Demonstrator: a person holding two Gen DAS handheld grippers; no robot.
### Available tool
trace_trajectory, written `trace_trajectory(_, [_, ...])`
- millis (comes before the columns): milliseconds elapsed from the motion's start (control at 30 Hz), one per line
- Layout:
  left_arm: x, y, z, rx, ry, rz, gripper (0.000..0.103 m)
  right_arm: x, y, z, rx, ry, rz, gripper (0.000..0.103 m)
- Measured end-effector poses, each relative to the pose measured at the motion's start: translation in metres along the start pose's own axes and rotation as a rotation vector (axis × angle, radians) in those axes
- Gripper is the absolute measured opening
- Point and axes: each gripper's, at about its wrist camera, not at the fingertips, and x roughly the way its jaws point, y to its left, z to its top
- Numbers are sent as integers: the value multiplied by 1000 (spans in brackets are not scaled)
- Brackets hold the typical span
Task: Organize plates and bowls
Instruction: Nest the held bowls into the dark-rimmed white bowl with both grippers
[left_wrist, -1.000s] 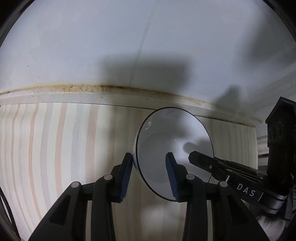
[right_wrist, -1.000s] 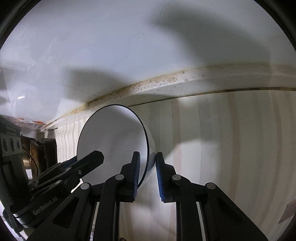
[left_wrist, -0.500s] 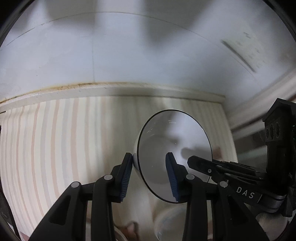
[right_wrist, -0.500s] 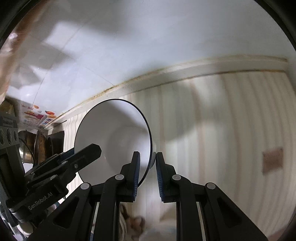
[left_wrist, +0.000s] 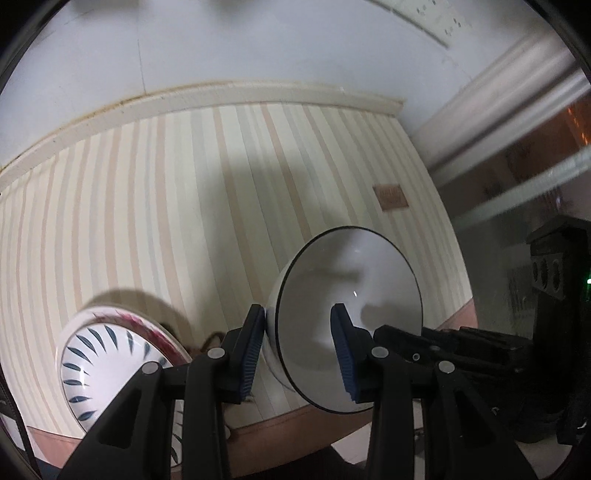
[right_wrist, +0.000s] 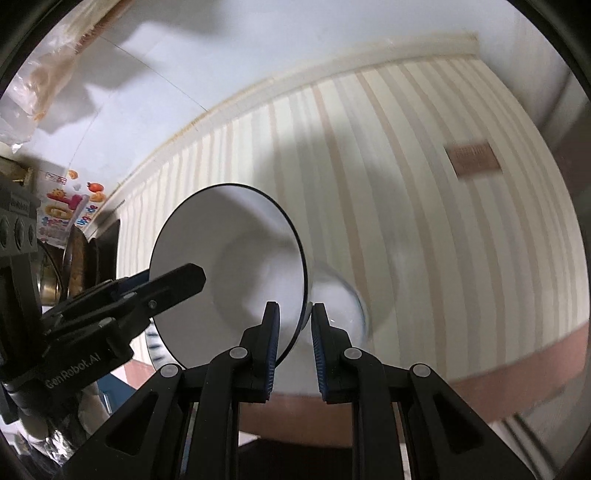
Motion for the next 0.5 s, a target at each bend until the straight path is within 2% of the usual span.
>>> trace_trajectory(267, [26,-6,-19,26,44,37,33,28,-29,-34,65,34,9,19])
trace_trajectory(500, [41,-6,-26,35,70,55,33,37,-33,-36,58,32,-21,19])
